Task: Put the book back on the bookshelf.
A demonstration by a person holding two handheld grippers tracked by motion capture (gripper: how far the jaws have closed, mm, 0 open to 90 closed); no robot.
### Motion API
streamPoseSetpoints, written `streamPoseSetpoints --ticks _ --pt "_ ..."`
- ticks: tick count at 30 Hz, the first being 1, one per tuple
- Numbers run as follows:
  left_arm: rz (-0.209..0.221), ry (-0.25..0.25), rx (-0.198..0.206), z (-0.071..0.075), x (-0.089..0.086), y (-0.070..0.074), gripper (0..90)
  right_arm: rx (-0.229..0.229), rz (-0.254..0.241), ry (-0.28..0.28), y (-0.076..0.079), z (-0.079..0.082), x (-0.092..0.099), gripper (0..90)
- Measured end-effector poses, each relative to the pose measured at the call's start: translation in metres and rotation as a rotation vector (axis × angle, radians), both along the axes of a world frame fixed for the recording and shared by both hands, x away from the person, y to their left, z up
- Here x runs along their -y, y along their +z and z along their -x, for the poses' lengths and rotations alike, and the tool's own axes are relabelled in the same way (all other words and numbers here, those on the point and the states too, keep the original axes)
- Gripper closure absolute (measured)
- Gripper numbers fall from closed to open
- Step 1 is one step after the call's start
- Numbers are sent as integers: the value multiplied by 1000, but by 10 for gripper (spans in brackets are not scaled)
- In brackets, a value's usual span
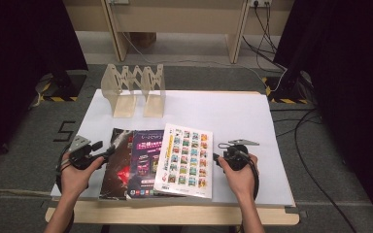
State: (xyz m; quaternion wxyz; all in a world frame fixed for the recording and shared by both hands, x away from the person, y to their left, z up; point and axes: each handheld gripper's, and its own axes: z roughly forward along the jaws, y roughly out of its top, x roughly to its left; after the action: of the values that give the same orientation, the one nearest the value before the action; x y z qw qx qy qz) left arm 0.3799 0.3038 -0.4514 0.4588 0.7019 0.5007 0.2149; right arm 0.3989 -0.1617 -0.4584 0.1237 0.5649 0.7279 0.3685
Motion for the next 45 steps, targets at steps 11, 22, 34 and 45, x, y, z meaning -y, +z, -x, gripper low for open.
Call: streamPoseSetpoints --ticks 11,22,34,45 --pt "0 -235 -102 -24 68 9 358 -111 -10 22 -4 -15 -17 508" --pt "-12 -324 -182 -45 115 -4 356 -151 -42 51 -11 -19 -22 503" --pt "16 -322 -265 -57 133 -16 371 -179 -85 28 -16 -22 -23 465" --pt "42 -304 -313 -59 129 -17 375 -178 -103 26 -16 -20 -34 507"
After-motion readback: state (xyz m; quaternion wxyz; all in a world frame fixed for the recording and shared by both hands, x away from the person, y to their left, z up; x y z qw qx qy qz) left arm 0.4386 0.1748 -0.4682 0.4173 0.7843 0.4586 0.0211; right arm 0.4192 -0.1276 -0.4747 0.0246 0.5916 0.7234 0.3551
